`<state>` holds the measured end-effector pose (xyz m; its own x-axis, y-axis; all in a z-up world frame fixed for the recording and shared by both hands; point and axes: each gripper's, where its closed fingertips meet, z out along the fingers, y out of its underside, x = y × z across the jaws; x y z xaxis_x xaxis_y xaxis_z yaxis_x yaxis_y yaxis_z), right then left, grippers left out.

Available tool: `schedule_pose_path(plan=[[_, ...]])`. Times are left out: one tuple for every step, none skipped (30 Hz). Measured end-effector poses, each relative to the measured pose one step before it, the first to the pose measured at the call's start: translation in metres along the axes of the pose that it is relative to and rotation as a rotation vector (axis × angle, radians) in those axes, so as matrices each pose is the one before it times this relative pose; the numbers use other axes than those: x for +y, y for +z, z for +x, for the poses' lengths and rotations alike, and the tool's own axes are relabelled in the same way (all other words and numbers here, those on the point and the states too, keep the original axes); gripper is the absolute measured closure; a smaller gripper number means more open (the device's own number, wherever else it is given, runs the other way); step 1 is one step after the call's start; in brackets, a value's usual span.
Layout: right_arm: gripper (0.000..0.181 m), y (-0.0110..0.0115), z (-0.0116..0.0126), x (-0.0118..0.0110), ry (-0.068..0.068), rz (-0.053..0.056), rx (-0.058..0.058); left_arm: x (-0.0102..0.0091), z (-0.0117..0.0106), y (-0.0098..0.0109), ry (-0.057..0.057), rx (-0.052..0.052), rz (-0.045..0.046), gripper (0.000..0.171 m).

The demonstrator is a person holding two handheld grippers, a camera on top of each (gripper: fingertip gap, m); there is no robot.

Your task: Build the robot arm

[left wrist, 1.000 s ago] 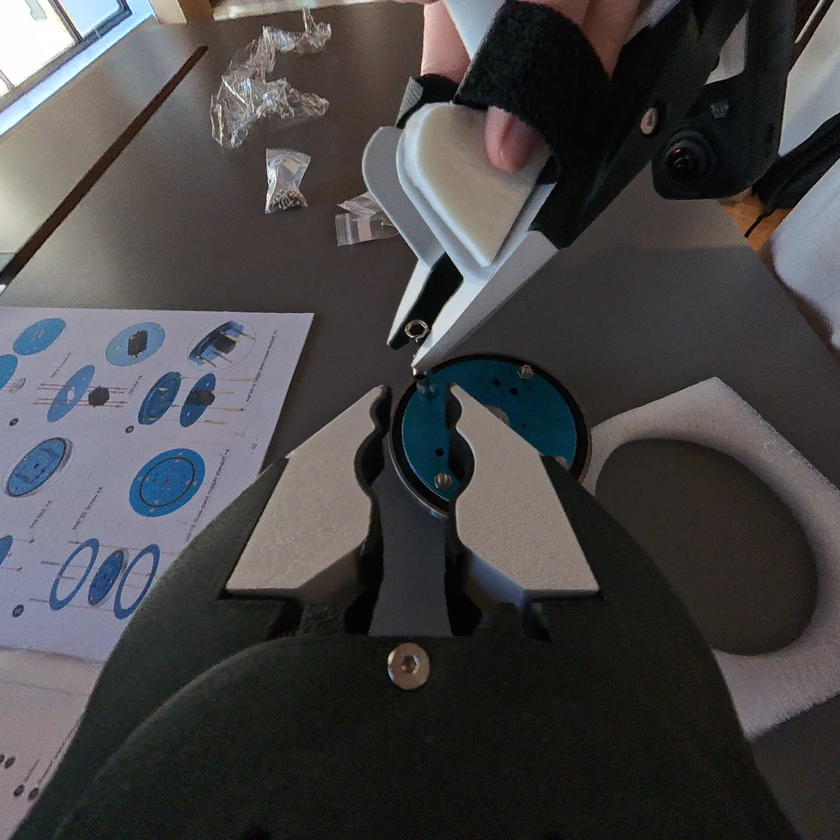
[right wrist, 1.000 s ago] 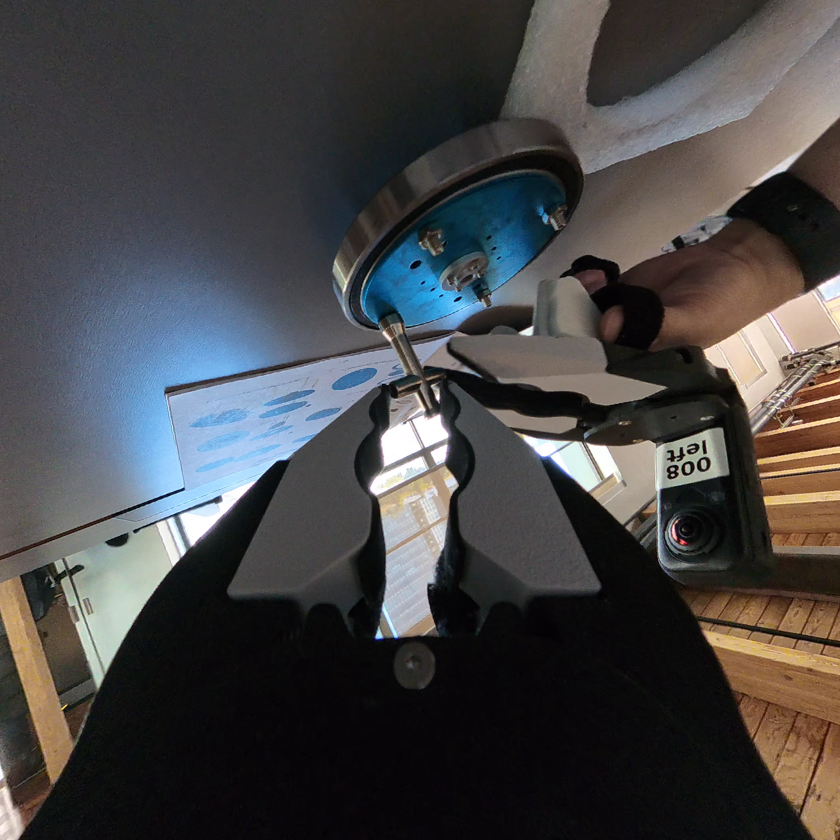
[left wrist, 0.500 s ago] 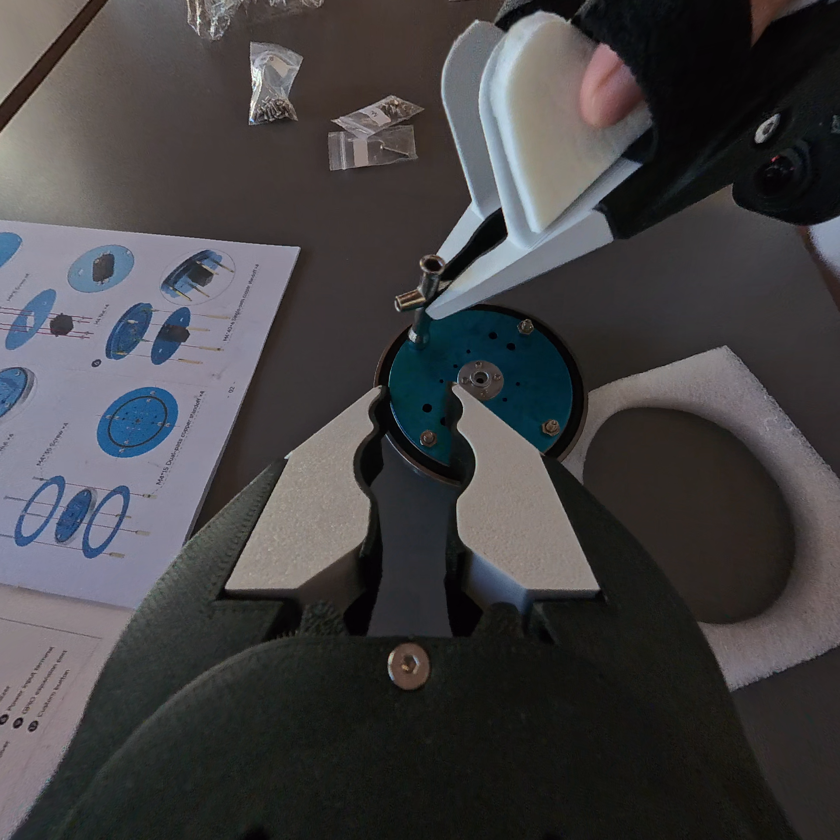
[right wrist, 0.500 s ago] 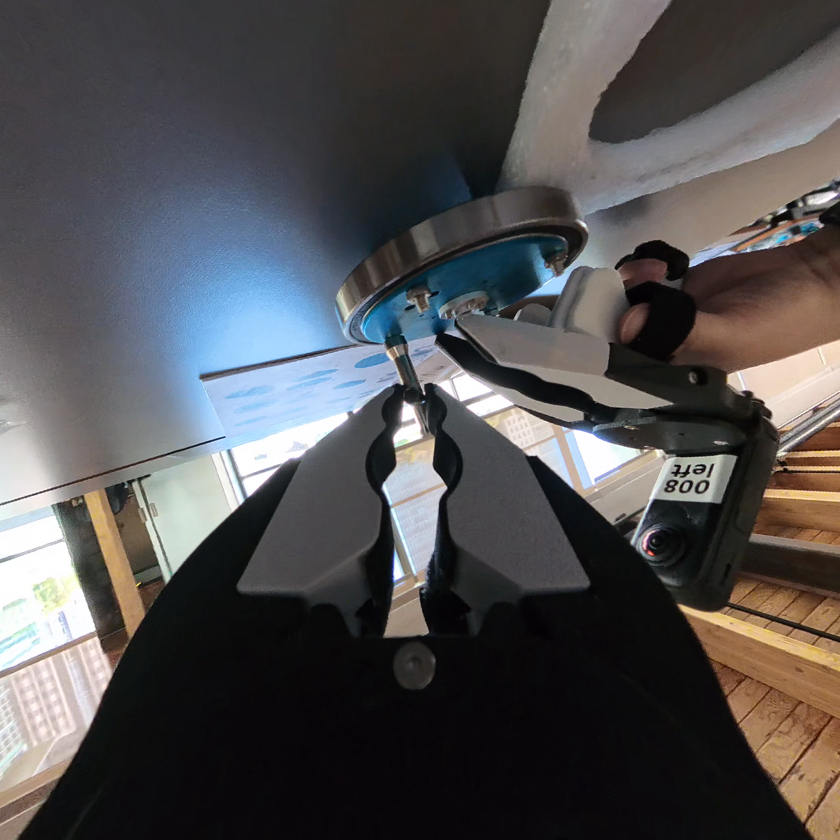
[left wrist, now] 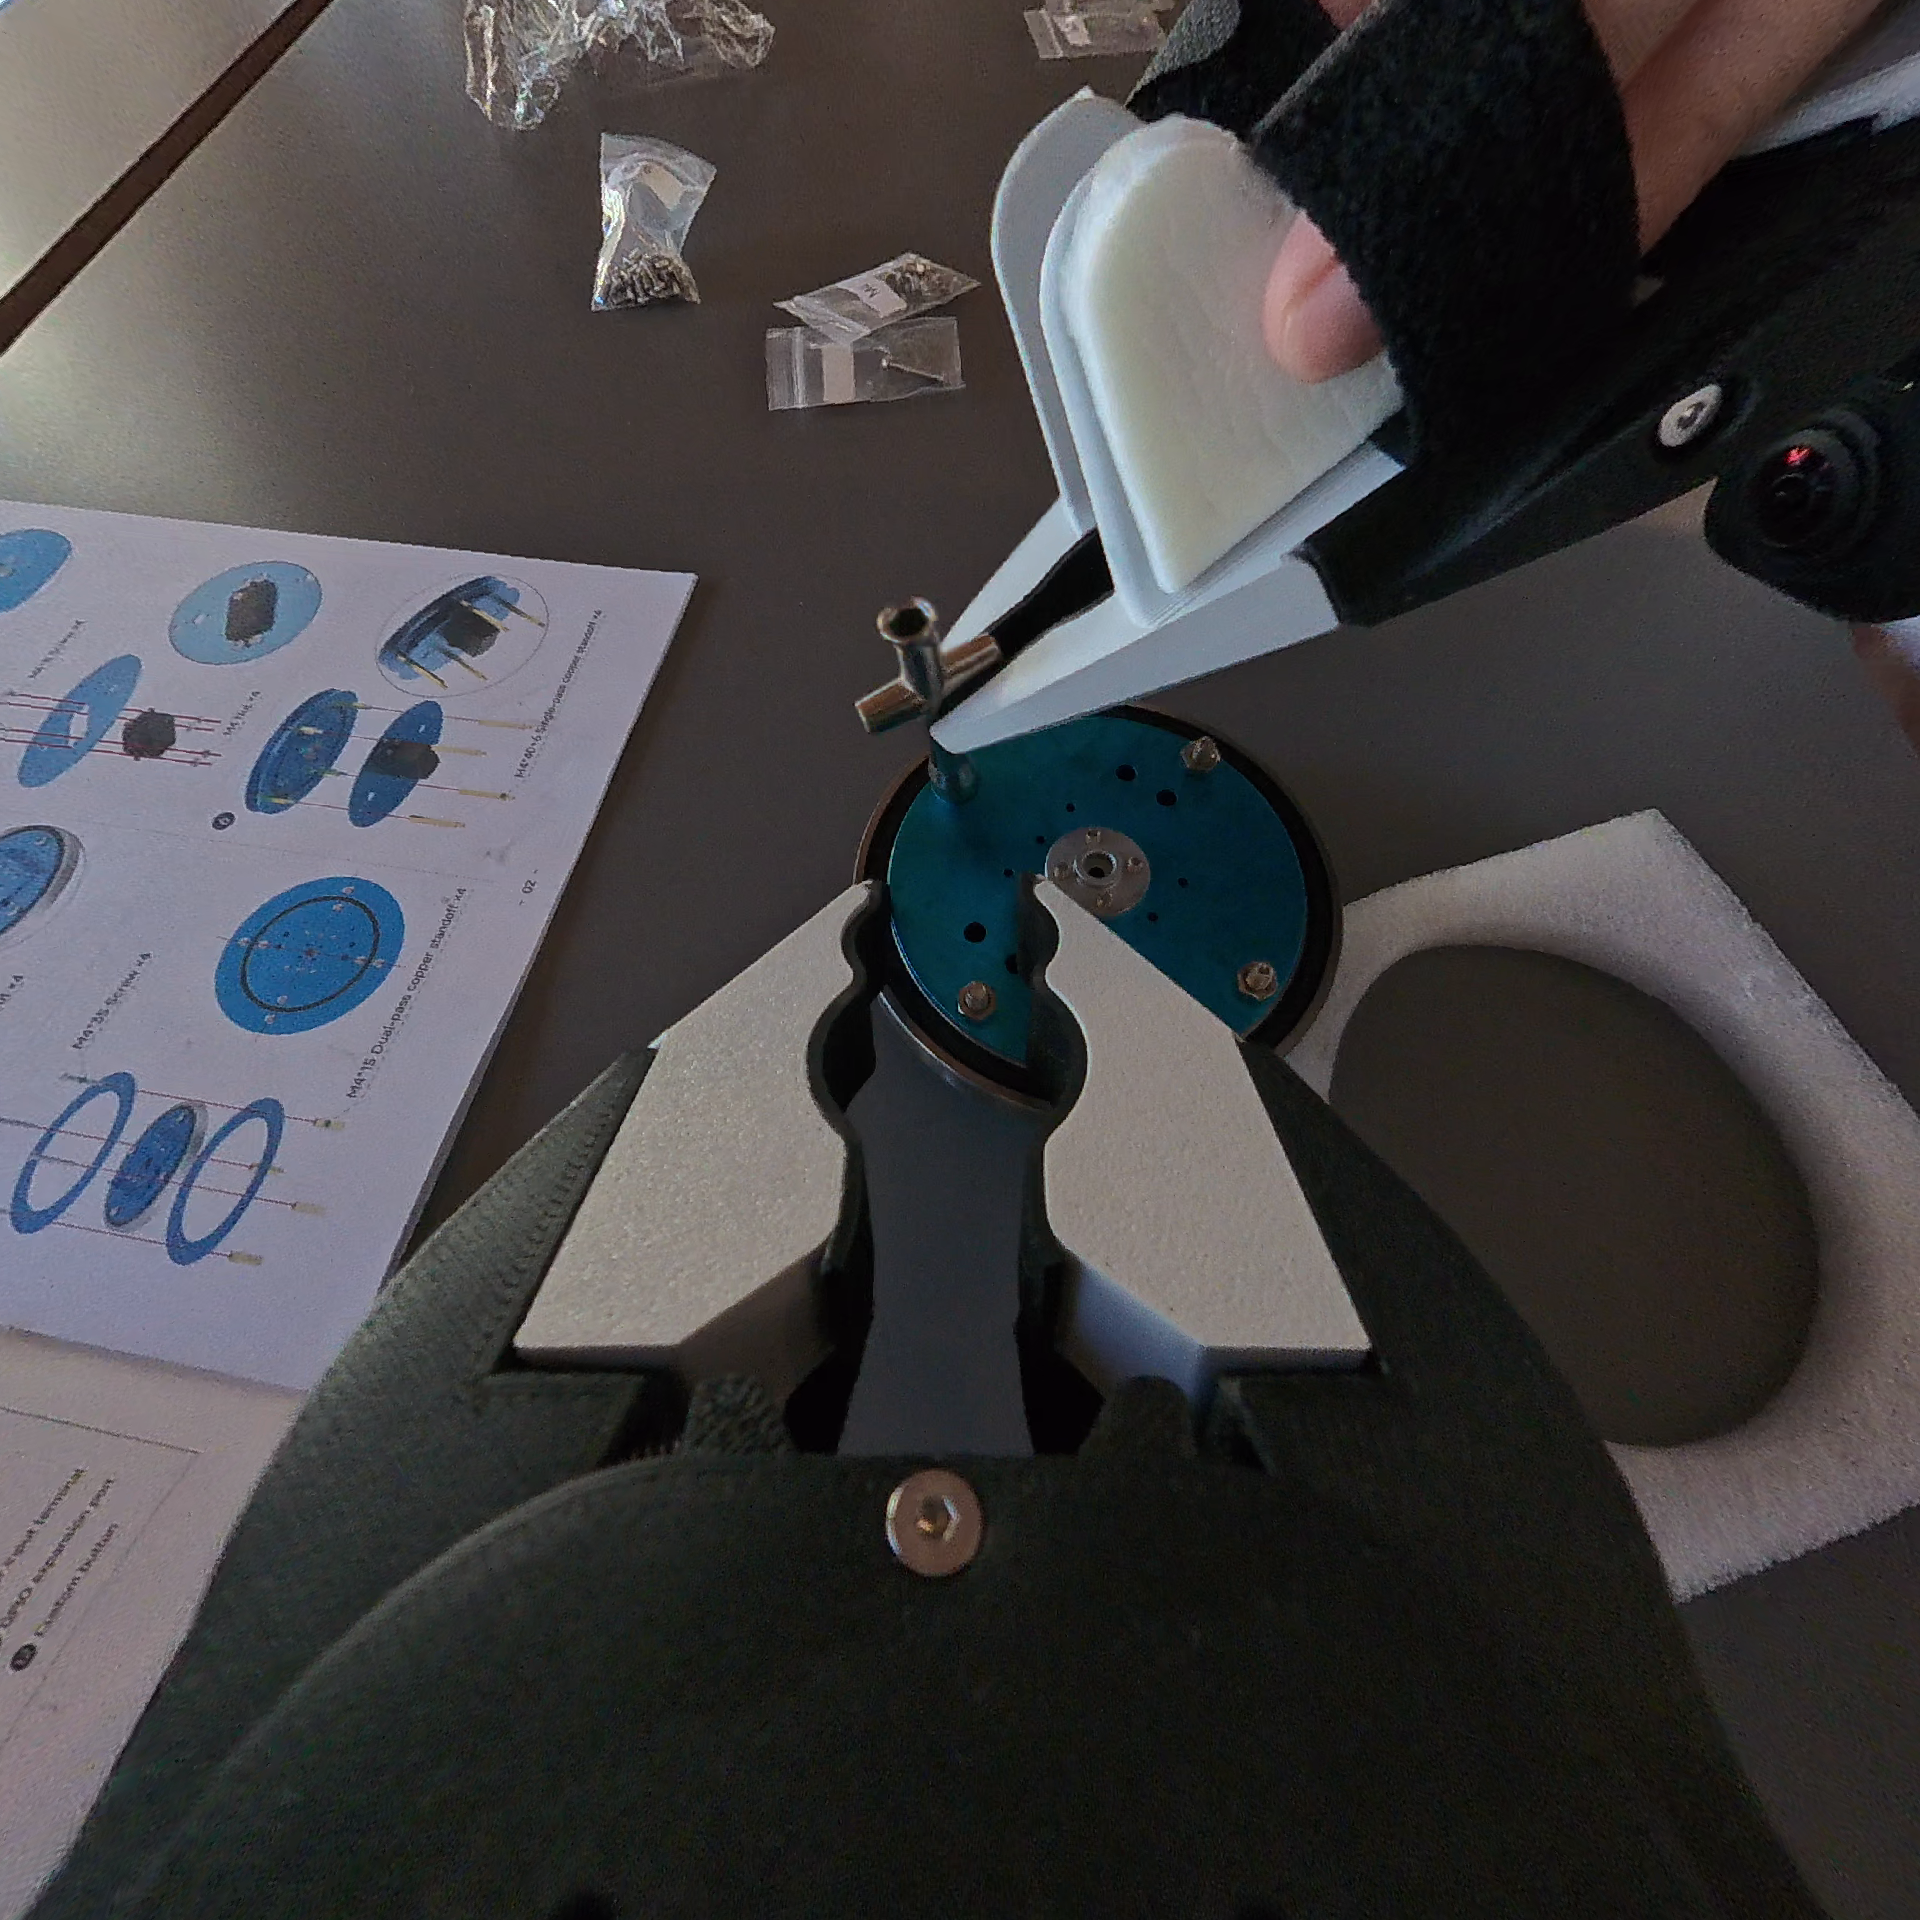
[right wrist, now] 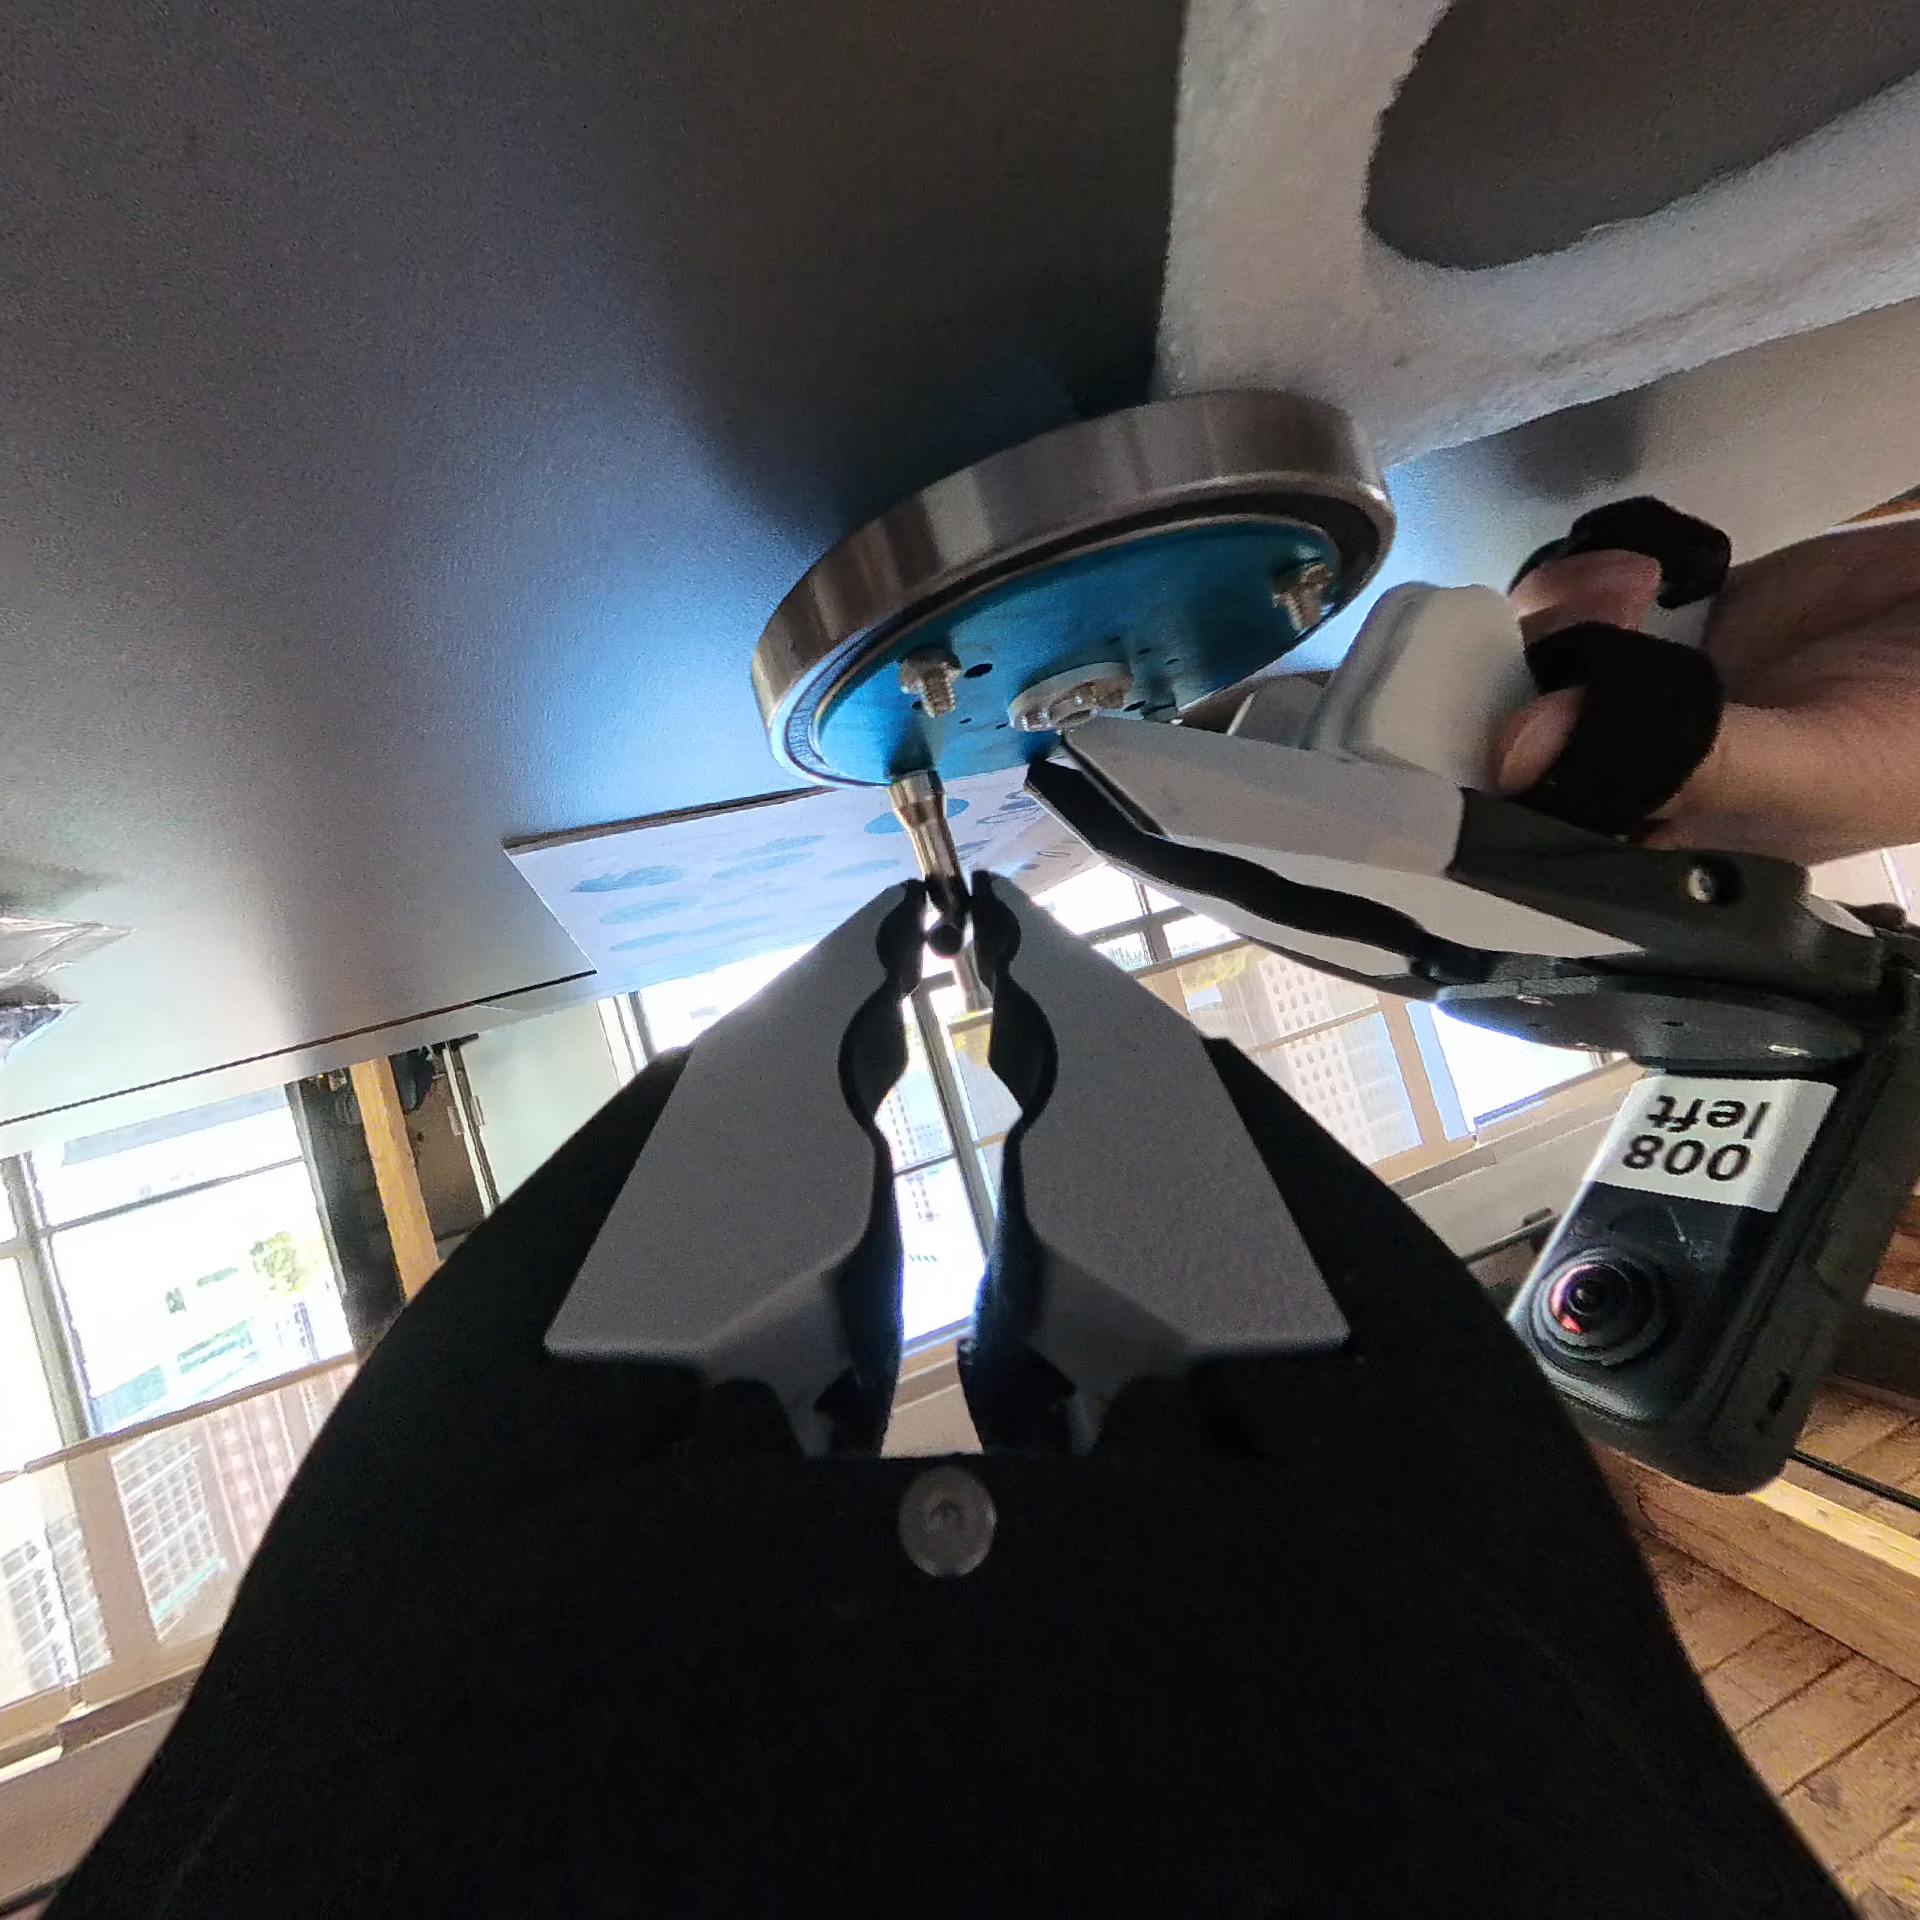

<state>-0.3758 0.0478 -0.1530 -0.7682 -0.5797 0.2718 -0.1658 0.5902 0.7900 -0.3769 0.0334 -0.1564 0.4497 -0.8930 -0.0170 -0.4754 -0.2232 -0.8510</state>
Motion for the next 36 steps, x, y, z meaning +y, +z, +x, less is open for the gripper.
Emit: schedule_pose_path(plan=[[0.174,0.00121,0.00034,0.00041,-0.0044,-0.0048,0.0013,0.00013,0.00072,-0.00016,-0.0081,0.0068,0.00214,0.146],[0.174,0.00043,-0.00058,0.00091,0.0009,-0.0044,0.0001,-0.00020,0.00009,-0.00036,-0.0084,0.0035,0.00319,0.146],[0.174,-0.00031,0.00032,0.00078,0.0057,-0.0039,0.0025,-0.00124,0.00016,-0.00065,-0.0048,0.0029,0.00946,0.145],[0.174,0.00074,-0.00050,0.00057,0.0070,-0.0058,-0.0002,-0.00184,0.00000,-0.00057,-0.0038,0.0016,0.01261,0.145],[0.174,0.00047,0.00023,0.00014,0.0046,-0.0049,-0.0004,-0.00222,-0.00051,-0.00080,-0.0053,-0.0003,0.01284,0.144],[0.174,0.00026,-0.00029,0.00036,0.0015,-0.0032,0.0033,-0.00217,-0.00004,-0.00084,-0.0046,0.0021,0.01119,0.144],[0.174,-0.00002,0.00028,0.00059,0.0025,-0.0053,0.0080,-0.00183,0.00065,-0.00088,-0.0030,0.0052,0.00918,0.144],[0.174,0.00007,0.00002,0.00107,0.0049,-0.0086,0.0037,-0.00108,-0.00005,-0.00081,-0.0035,0.0020,0.00575,0.144],[0.174,-0.00004,-0.00088,0.00094,0.0045,-0.0044,-0.0058,-0.00015,-0.00021,-0.00044,-0.0036,0.0008,0.00134,0.144],[0.174,0.00024,0.00113,0.00208,0.0130,-0.0092,0.0049,0.00048,0.00021,-0.00042,-0.0028,0.0036,-0.00047,0.144],[0.175,0.00004,0.00172,0.00342,0.0179,-0.0158,-0.0014,0.00085,0.00002,-0.00043,-0.0018,0.0015,-0.00293,0.143],[0.175,-0.00003,-0.00179,0.00312,0.0195,-0.0107,-0.0187,0.00059,-0.00064,-0.00057,-0.0028,-0.0025,-0.00192,0.143],[0.175,-0.00063,-0.00141,0.00272,0.0295,-0.0077,-0.0122,-0.00026,-0.00025,-0.00098,-0.0043,-0.0003,0.00081,0.143],[0.175,-0.00063,-0.00043,0.00207,0.0446,-0.0001,-0.0090,-0.00067,0.00039,-0.00143,-0.0034,0.0031,0.00272,0.142],[0.175,-0.00123,-0.00279,0.00272,0.0660,-0.0069,-0.0202,-0.00015,-0.00037,-0.00201,-0.0025,-0.0034,-0.00251,0.142],[0.175,-0.00124,-0.00506,0.00464,0.0991,-0.0178,-0.0317,0.00100,-0.00176,-0.00262,-0.0062,-0.0133,-0.01192,0.142],[0.175,-0.00141,-0.00676,0.00511,0.1297,-0.0146,-0.0485,0.00310,-0.00287,-0.00334,-0.0164,-0.0198,-0.02726,0.141],[0.175,-0.00269,-0.01045,0.00275,0.1433,0.0085,-0.0616,0.00466,-0.00294,-0.00408,-0.0294,-0.0215,-0.03955,0.139],[0.175,-0.00333,-0.01495,0.00007,0.1450,0.0319,-0.0685,0.00483,-0.00178,-0.00450,-0.0413,-0.0161,-0.03653,0.136],[0.175,-0.00169,-0.01470,-0.00013,0.1302,0.0438,-0.0806,0.00445,0.00084,-0.00478,-0.0484,-0.0006,-0.02495,0.136],[0.175,-0.00046,-0.01216,0.00007,0.1143,0.0484,-0.0638,0.00267,0.00318,-0.00489,-0.0571,0.0118,-0.00588,0.136],[0.174,-0.00001,-0.00809,0.00043,0.0997,0.0503,-0.0427,0.00157,0.00504,-0.00474,-0.0651,0.0253,0.00978,0.138],[0.174,0.00057,-0.00612,0.00204,0.0820,0.0371,-0.0375,0.00085,0.00333,-0.00451,-0.0694,0.0197,0.01708,0.141],[0.174,0.00124,-0.00490,0.00305,0.0666,0.0266,-0.0341,0.00027,0.00201,-0.00415,-0.0704,0.0157,0.02366,0.141],[0.174,0.00171,-0.00564,0.00307,0.0585,0.0251,-0.0440,0.00012,0.00223,-0.00344,-0.0722,0.0223,0.02602,0.142],[0.174,0.00173,-0.00319,0.00211,0.0544,0.0257,-0.0298,0.00031,0.00155,-0.00271,-0.0684,0.0239,0.02093,0.143],[0.174,0.00119,-0.00091,0.00030,0.0407,0.0376,-0.0150,0.00050,-0.00016,-0.00163,-0.0633,0.0166,0.01648,0.143],[0.173,0.00008,-0.00101,0.00000,0.0298,0.0354,-0.0202,0.00149,-0.00149,-0.00065,-0.0597,0.0106,0.00748,0.143],[0.174,-0.00023,-0.00019,0.00070,0.0290,0.0228,-0.0166,0.00164,-0.00191,0.00024,-0.0579,0.0104,0.00227,0.140],[0.174,0.00019,-0.00049,0.00102,0.0248,0.0168,-0.0210,0.00126,-0.00124,0.00082,-0.0559,0.0159,-0.00053,0.138],[0.174,0.00021,-0.00130,0.00054,0.0229,0.0169,-0.0242,0.00124,-0.00072,0.00106,-0.0554,0.0188,-0.00337,0.138],[0.171,-0.00109,-0.00099,-0.00048,0.0186,0.0208,-0.0234,0.00070,-0.00016,0.00116,-0.0474,0.0197,-0.00428,0.139],[0.163,-0.00252,-0.00325,-0.00258,0.0179,0.0331,-0.0386,0.00084,-0.00052,0.00146,-0.0364,0.0104,-0.00485,0.139],[0.153,-0.00351,-0.00169,-0.00456,0.0271,0.0419,-0.0331,0.00135,-0.00135,0.00176,-0.0316,-0.0006,-0.00518,0.140],[0.147,-0.00448,-0.00012,-0.00673,0.0307,0.0538,-0.0269,0.00267,-0.00193,0.00217,-0.0186,-0.0110,-0.01355,0.141],[0.138,-0.00391,-0.00035,-0.00902,0.0312,0.0661,-0.0315,0.00312,-0.00213,0.00268,-0.0084,-0.0161,-0.01560,0.141]])
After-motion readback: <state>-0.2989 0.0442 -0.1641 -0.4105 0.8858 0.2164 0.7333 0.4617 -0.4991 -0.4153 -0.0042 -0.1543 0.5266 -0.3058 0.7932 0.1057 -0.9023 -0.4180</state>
